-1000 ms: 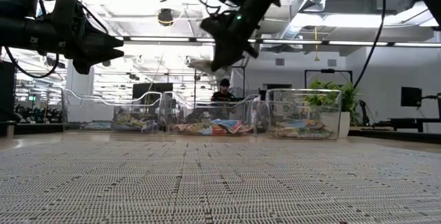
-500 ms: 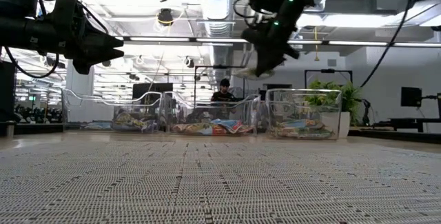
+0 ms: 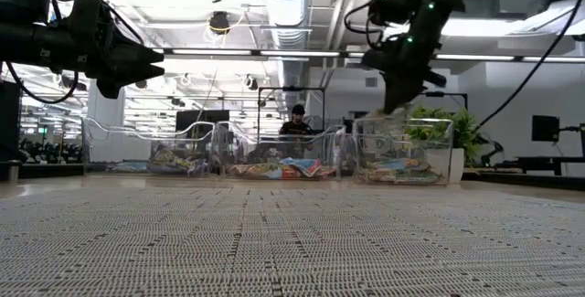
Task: Pick and place Granola Bars by type
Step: Put the yellow granola bar into the right transparent bin, then return to Home position
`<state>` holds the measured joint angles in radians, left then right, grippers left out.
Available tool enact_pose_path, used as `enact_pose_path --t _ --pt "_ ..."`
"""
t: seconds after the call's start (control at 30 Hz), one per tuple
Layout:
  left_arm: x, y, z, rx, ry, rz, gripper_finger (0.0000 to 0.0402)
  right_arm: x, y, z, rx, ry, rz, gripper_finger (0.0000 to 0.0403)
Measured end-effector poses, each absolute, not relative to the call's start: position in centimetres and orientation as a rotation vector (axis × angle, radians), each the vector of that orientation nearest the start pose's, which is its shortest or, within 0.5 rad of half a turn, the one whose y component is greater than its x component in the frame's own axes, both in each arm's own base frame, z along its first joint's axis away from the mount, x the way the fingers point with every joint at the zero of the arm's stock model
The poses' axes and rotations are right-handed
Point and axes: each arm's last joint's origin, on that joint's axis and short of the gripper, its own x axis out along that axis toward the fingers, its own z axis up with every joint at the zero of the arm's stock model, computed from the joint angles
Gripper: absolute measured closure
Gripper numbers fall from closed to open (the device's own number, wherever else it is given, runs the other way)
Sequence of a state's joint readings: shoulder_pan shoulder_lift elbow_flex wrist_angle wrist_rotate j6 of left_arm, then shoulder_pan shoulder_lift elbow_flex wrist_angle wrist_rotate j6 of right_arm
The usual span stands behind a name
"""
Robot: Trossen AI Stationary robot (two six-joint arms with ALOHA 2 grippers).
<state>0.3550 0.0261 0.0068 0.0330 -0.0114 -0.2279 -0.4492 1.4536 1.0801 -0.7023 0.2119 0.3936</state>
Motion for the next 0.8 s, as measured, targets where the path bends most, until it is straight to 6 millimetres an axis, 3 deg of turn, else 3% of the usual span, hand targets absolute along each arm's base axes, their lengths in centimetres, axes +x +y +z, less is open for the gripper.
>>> enact_pose_path --t 0.17,0.63,0.8 --pt "9.26 3.46 16.71 -0.223 -0.055 0.363 0.0223 24.61 -13.09 24.50 0.480 0.956 -0.820 0.0344" --pt "9.26 3.47 16.70 -0.223 -0.055 0.363 0.0223 24.85 -13.43 24.71 0.473 0.912 -0.818 0.0344" --pt "9.26 3.46 16.71 -0.223 -0.056 0.363 0.0223 25.36 -12.46 24.70 0.423 0.938 -0.737 0.0344"
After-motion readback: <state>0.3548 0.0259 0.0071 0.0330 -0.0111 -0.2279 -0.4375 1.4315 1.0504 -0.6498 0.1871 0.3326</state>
